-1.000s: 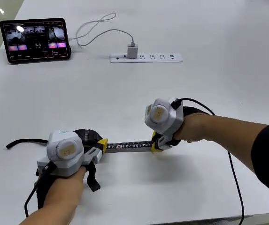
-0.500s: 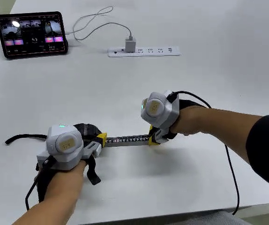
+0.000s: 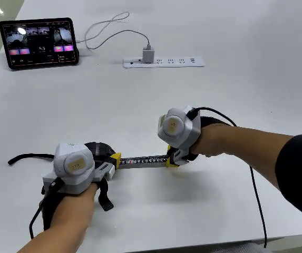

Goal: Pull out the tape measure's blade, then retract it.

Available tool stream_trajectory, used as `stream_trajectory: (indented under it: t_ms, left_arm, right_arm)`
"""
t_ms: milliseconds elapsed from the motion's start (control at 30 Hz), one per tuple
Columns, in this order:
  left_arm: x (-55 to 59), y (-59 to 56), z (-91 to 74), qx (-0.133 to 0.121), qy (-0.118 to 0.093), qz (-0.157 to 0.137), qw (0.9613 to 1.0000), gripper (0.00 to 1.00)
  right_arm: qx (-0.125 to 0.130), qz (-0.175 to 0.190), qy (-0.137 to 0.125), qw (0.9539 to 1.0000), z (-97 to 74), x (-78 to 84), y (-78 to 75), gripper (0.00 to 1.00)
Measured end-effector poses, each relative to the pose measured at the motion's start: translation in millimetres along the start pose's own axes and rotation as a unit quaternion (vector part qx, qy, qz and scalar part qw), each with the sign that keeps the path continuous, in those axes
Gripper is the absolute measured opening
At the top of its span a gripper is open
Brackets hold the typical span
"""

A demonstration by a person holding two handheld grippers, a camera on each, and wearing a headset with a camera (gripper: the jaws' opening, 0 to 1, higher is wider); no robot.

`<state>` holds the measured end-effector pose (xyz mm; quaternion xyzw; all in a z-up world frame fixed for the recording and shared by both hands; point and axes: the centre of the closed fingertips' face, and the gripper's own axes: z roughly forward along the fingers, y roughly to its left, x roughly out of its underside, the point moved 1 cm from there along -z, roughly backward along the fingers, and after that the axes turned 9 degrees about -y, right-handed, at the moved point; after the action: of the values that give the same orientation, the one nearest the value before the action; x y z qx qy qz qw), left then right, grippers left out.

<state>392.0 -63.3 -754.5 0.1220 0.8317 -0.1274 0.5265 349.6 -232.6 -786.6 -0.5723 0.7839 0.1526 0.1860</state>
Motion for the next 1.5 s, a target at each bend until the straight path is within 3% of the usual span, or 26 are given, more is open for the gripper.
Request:
stream_trajectory:
  t_ms: [933,1500]
  left_arm:
    - [0.4,0.2,0.2,-0.001,-0.003,0.002,1.0,0.61]
    - [0.3,-0.2,0.8,0.001,-0.001,0.001,1.0,0.61]
  right_arm:
    - [-0.001,-0.008,0.019,0.9998,5.1,-10.1,1.6,0.09]
    - [-0.005,-0.01,0.014,0.9998,9.4,-17.3,2.0,0.09]
